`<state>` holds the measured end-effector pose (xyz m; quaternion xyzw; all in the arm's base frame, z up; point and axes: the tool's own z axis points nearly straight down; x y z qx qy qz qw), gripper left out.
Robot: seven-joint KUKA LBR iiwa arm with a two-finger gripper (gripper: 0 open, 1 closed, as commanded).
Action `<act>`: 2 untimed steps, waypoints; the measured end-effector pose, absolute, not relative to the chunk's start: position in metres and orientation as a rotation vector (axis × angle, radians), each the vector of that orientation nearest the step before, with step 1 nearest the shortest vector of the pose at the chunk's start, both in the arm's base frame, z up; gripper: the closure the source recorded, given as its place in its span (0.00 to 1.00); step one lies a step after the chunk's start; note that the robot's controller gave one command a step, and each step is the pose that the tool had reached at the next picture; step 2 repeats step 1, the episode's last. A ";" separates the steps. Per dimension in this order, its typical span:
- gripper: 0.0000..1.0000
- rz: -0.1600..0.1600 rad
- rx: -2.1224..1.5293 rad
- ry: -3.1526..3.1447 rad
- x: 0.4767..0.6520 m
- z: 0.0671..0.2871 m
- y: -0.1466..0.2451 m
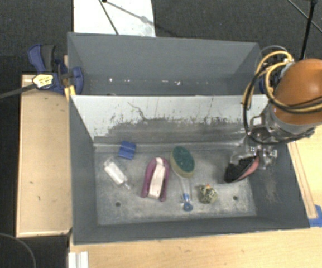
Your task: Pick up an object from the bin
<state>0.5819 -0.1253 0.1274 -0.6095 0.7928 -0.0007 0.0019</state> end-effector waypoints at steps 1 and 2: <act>1.00 -0.008 -1.905 2.490 0.554 0.232 -0.104; 1.00 -0.008 -1.905 2.490 0.554 0.232 -0.104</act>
Offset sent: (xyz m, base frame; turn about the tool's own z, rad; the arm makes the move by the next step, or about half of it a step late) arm -0.0295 0.0199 0.1002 0.0081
